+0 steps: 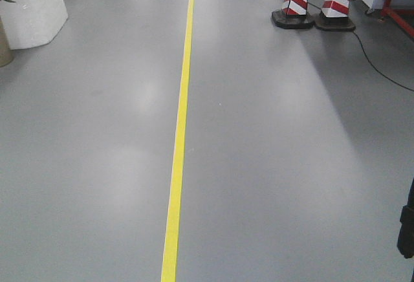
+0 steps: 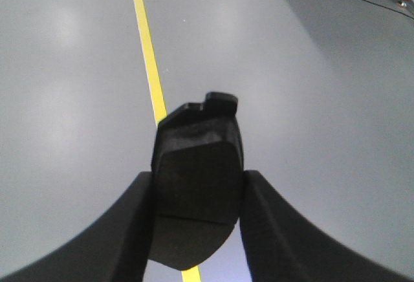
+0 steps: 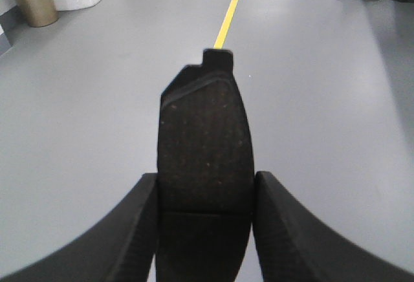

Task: Move and align brake pads A on conveyor
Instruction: 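Drive forward along the yellow floor line holding both pads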

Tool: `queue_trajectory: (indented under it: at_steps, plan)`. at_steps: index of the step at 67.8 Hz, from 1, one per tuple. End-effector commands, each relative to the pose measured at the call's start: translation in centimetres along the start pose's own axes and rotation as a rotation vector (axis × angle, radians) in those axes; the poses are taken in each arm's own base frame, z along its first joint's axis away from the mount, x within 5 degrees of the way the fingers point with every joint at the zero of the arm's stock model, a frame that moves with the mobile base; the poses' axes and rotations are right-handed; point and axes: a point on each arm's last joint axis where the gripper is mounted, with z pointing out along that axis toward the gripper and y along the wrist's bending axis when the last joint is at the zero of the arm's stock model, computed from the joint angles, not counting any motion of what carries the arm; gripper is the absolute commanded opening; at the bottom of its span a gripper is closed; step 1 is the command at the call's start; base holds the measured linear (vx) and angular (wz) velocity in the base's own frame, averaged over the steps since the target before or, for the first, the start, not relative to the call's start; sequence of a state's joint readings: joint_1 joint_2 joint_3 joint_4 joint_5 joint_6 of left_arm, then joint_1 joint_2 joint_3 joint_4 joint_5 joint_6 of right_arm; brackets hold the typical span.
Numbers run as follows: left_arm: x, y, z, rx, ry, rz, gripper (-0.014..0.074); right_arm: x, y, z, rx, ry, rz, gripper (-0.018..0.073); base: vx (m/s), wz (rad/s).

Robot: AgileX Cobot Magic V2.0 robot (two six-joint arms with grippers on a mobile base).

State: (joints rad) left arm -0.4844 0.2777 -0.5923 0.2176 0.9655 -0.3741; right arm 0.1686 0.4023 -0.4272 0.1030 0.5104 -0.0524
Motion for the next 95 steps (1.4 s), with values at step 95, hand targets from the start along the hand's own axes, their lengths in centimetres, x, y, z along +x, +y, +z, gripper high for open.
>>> queue_trajectory:
  at_steps: [95]
  plan:
    - [-1.45,-0.28,-0.48,0.027,-0.103,-0.002,-0.0006,-1.75,-0.04,-0.42,0.01,-0.116,-0.006,-0.0007,0.74,-0.02]
